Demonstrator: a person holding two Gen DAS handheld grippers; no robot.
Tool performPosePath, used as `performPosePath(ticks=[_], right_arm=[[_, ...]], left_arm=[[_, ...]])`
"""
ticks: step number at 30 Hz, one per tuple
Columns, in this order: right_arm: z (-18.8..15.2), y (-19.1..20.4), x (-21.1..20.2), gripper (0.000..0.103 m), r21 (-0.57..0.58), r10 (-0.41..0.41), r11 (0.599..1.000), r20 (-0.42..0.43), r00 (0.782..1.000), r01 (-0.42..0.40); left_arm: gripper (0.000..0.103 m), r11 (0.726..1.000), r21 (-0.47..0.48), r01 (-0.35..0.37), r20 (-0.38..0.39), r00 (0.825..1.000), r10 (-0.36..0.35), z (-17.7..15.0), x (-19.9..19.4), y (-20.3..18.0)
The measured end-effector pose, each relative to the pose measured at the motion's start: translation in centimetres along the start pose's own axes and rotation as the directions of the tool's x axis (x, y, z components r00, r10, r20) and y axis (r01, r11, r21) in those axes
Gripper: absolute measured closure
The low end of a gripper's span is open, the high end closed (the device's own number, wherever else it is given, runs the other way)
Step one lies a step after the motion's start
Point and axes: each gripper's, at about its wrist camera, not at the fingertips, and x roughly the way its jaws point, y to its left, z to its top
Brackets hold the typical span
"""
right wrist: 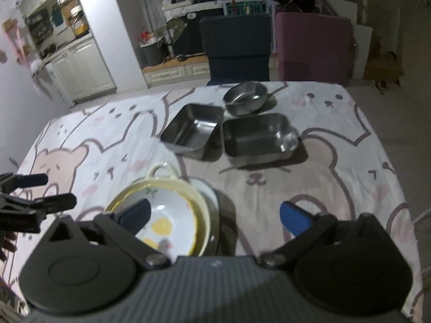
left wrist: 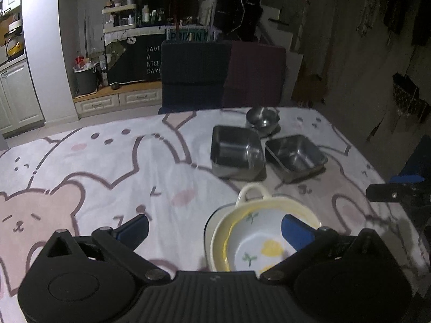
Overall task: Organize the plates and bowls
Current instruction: 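Move both grippers over to the stainless steel square tray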
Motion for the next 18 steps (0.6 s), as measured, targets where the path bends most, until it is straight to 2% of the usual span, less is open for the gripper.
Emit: performPosePath(ticks=[7,9,12,18], right_arm=[[2.0,-3.0,1.9,0.000,0.059,-0.038,0.998,0.021,0.999,0.037],[2.6,-3.8,2.7,0.002,0.051,-0.042,0.998,0.018,0.999,0.041],[3.5,-4.6,4.0,0.010,0.012,-0.058,0.998,0.035,0.998,0.058],[5.7,-7.5,6.6,0.027,0.004,-0.031,1.000,0.057,0.998,0.031]], left_arm=[[0.001,0.998,-0.033,0.049,0.022,0.999,-0.048,2.8,3.0,-2.1],[0.007,0.996,-0.044,0.074,0.019,0.997,-0.073,3.6,4.2,-2.9],[0.016,0.990,-0.069,0.121,-0.009,0.992,-0.122,4.7,6.3,-3.9],[0.037,0.988,-0.065,0.140,-0.050,0.988,-0.143,5.9,10.9,-6.3]])
